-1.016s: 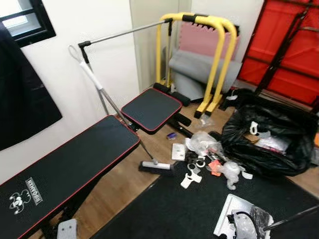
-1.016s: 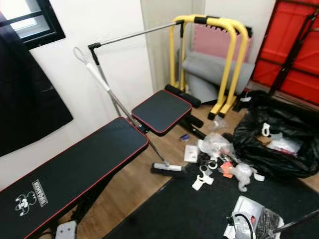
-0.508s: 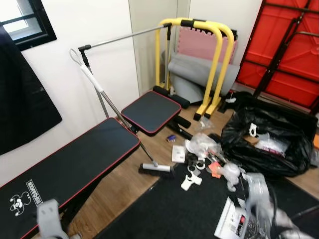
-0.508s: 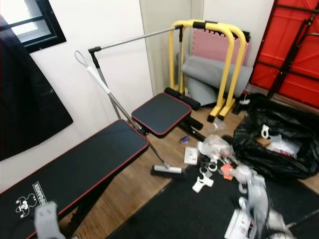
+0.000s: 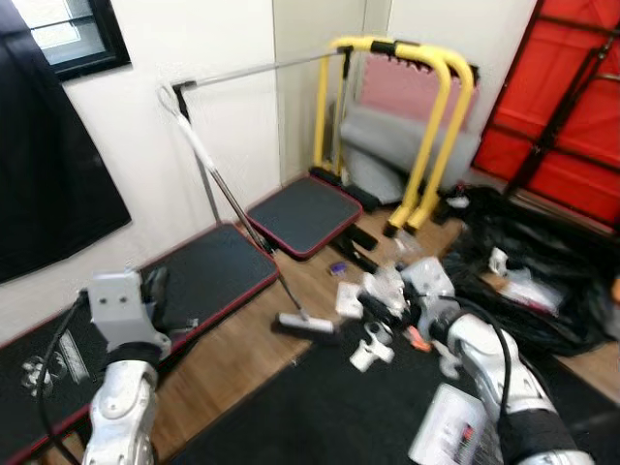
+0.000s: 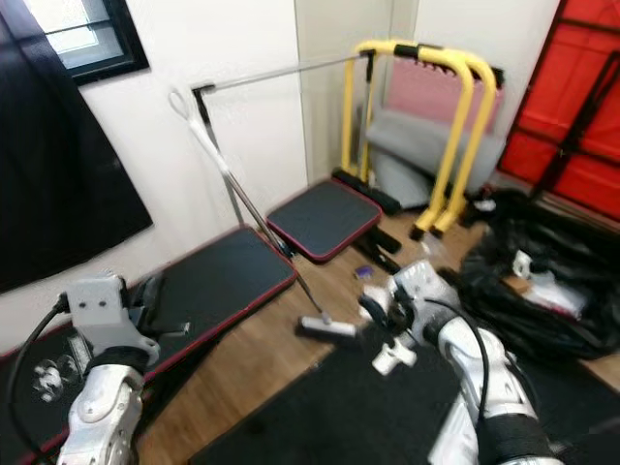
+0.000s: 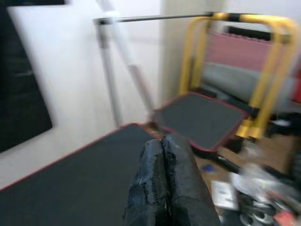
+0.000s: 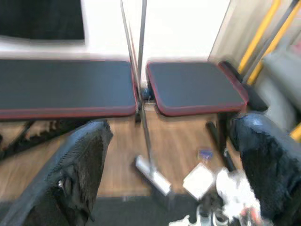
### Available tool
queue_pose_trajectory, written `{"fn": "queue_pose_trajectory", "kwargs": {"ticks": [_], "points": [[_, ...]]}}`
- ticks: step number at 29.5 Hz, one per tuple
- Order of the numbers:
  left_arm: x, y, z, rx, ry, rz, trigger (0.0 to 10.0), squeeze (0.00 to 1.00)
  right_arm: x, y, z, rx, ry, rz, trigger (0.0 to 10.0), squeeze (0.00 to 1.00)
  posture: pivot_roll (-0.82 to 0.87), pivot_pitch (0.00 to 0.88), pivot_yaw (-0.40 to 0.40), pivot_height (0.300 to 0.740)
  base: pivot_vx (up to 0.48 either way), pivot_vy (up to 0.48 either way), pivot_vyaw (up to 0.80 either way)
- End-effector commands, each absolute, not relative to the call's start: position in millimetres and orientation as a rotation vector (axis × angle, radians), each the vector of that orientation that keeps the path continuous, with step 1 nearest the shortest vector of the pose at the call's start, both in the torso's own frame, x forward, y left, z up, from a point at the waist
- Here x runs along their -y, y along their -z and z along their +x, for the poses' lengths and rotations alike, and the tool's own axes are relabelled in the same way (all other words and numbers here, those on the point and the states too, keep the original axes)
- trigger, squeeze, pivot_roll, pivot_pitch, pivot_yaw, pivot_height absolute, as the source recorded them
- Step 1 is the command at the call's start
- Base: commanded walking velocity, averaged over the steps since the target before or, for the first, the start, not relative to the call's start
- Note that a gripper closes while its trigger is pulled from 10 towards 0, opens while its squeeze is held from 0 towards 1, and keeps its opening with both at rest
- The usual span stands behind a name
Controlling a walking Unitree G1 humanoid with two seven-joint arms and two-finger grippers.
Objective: Sweep floor
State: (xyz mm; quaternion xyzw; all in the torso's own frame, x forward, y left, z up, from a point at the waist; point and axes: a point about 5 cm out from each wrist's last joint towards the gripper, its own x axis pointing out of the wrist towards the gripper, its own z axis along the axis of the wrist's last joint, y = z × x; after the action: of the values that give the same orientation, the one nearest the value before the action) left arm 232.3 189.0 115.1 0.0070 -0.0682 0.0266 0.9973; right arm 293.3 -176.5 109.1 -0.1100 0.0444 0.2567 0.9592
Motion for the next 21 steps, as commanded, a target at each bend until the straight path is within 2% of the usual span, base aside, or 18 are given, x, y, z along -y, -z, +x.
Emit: {"fn": "queue_pose_trajectory", "kwargs": {"ticks": [1,5,10,15,21], "points": [[-173,-117,225,0.166,-0.022,0.059,10.0,0.00,155,-117,282,-0.057,-0.560,-0.194,10.0,0.00,-0.10,0.000,-0.023,0.740,0.000,0.000,0.00],[-159,-108,215,0.131,0.070,0.045,10.0,0.00,137,-117,271,-0.040,-0.587,-0.159,10.0,0.00,-0.10,0.000,-0.022,0.740,0.000,0.000,0.00],[-157,-108,216,0.109,0.096,0.020,10.0,0.00,131,-115,271,-0.035,-0.618,-0.165,10.0,0.00,-0.09,0.000,-0.025,0.740,0.000,0.000,0.00],[-154,-114,219,0.057,0.078,0.095,10.0,0.00,128,-121,279,-0.079,-0.593,-0.109,10.0,0.00,-0.08,0.000,-0.030,0.740,0.000,0.000,0.79],[-156,-114,219,0.049,0.053,0.074,10.0,0.00,126,-126,281,-0.083,-0.633,-0.142,10.0,0.00,-0.07,0.000,-0.043,0.740,0.000,0.000,0.79]]}}
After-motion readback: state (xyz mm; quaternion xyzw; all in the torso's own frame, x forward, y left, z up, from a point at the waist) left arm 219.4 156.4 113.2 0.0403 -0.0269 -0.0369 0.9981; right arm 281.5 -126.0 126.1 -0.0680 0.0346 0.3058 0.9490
